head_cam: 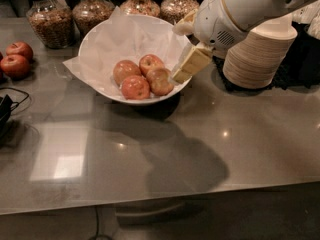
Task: Pick apple from white bowl
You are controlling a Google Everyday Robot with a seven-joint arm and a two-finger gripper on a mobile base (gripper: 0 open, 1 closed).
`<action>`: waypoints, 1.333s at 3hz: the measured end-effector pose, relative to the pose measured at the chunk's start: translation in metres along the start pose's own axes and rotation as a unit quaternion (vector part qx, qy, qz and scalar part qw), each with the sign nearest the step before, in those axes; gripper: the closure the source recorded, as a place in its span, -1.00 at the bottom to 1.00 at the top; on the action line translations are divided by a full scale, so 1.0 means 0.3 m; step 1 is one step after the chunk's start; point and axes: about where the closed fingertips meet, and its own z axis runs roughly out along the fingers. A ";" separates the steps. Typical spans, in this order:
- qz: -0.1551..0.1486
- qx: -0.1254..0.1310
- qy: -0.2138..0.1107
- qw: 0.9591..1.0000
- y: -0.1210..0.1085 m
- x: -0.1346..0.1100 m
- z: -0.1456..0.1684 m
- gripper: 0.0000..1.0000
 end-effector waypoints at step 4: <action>0.031 -0.052 -0.027 0.998 -0.010 0.005 0.180 -0.48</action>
Offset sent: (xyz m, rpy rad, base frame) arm 0.0217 0.0222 -0.0231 0.0842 0.0827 0.0310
